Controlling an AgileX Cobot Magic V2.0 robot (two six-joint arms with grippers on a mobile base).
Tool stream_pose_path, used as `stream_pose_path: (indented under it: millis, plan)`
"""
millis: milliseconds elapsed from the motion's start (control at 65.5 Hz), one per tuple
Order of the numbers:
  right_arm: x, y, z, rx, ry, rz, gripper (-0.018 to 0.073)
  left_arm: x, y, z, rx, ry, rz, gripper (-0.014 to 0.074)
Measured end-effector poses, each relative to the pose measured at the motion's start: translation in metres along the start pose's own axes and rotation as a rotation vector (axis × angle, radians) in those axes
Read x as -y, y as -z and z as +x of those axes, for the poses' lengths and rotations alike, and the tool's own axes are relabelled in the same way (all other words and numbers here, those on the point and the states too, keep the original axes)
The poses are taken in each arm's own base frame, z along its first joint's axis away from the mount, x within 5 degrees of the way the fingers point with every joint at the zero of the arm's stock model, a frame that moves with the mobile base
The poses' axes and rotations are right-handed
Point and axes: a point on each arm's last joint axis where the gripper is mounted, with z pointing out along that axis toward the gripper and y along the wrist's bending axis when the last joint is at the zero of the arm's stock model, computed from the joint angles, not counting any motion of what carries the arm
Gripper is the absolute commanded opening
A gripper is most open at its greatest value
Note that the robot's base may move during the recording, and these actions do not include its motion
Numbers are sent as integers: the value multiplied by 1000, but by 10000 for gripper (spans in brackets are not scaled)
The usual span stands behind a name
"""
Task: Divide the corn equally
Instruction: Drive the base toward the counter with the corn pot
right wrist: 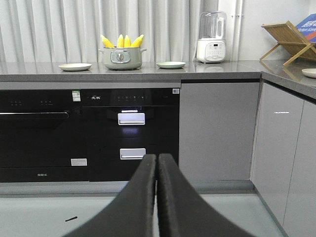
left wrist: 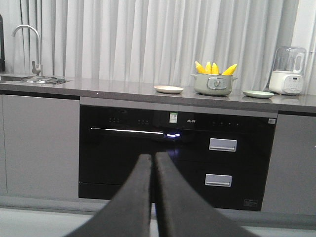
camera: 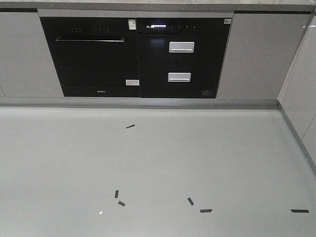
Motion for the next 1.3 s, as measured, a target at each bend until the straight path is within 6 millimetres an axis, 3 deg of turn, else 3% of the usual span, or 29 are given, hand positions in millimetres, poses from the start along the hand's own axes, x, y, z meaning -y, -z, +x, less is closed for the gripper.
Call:
stream_pose_path:
  millis: [1298]
  plan:
    - [0,0,0,0,0,0,-3,0,0,0,0,0,0,-6]
